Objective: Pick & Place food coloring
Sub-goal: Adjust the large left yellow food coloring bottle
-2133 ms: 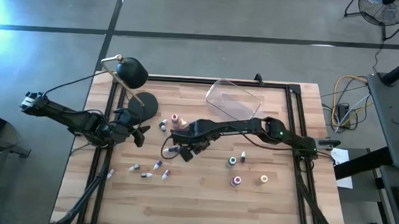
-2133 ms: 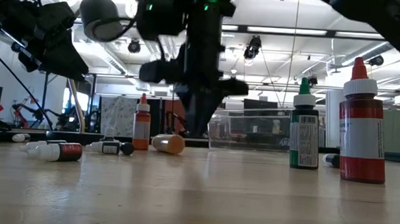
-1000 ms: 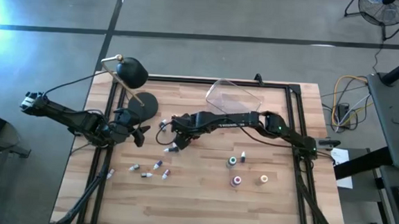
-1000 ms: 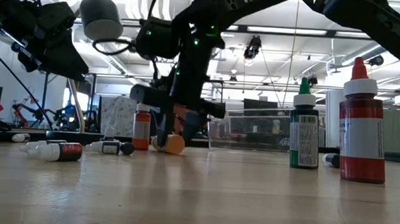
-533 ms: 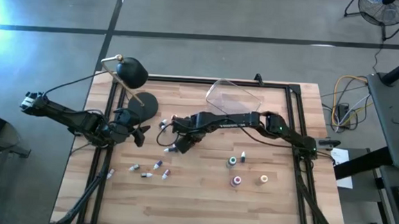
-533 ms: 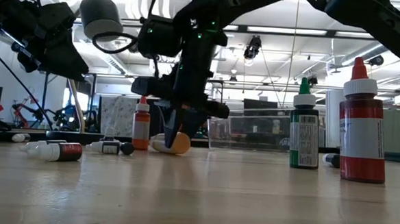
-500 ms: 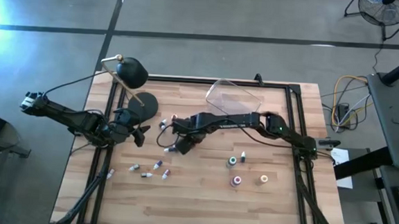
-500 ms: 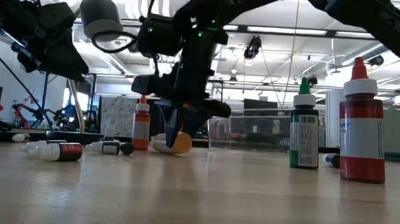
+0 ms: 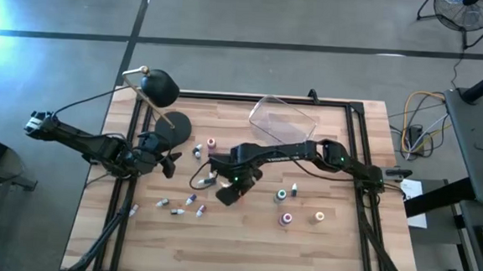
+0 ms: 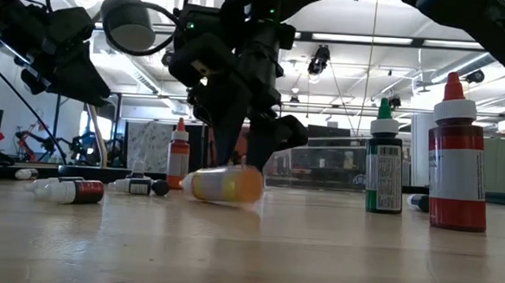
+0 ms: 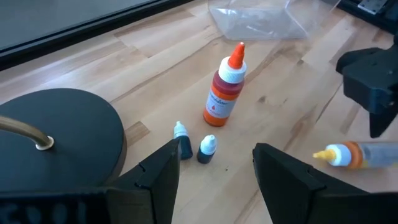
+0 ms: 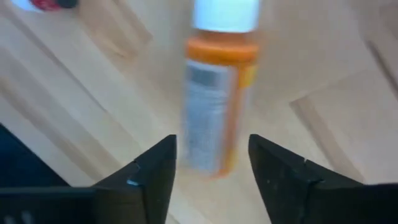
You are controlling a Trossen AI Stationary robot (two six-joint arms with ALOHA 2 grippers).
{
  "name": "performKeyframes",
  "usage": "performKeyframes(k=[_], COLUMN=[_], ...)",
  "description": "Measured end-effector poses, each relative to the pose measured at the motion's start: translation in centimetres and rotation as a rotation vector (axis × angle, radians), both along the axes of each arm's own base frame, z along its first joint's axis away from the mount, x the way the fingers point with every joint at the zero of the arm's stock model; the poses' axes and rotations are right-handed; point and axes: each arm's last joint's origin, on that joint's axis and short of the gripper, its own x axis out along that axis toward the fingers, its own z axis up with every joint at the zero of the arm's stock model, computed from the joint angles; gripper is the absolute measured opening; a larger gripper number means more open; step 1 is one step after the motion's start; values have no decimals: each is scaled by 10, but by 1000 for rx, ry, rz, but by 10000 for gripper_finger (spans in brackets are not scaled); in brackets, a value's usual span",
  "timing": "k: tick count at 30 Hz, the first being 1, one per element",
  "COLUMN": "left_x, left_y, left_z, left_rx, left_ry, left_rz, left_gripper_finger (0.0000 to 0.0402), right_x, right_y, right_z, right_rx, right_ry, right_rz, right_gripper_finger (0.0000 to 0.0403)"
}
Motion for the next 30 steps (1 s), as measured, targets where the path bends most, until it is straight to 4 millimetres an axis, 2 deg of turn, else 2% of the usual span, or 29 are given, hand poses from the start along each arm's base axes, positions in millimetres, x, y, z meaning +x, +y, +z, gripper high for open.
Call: performKeyframes(k=[7,11,14,19,25,30], left_x=[0,0,0,0,0,0], left_y=[0,0,0,0,0,0], left_z=[0,0,0,0,1,1], left_rx=[-4,-3,-3,-4,-6,-5], left_ry=[-3,-3,-3,-4,-11,-11], left_rz=[3,2,2,2,2,2], left_gripper_finger=[177,177,177,177,177,177], right_x=[-4,3,12,19,23,26], right_y=[-1,-6,-8,-7,-8,-6], right_z=[7,19,25,15,2,-9], right_rx=[-35,-165,-175,-174,-280,-257], right_ry=[28,-38,-110,-139,-137,-125], right_rz=[20,-1,-38,-73,-84,-81], right_gripper_finger=[247,262,265,261,254,249])
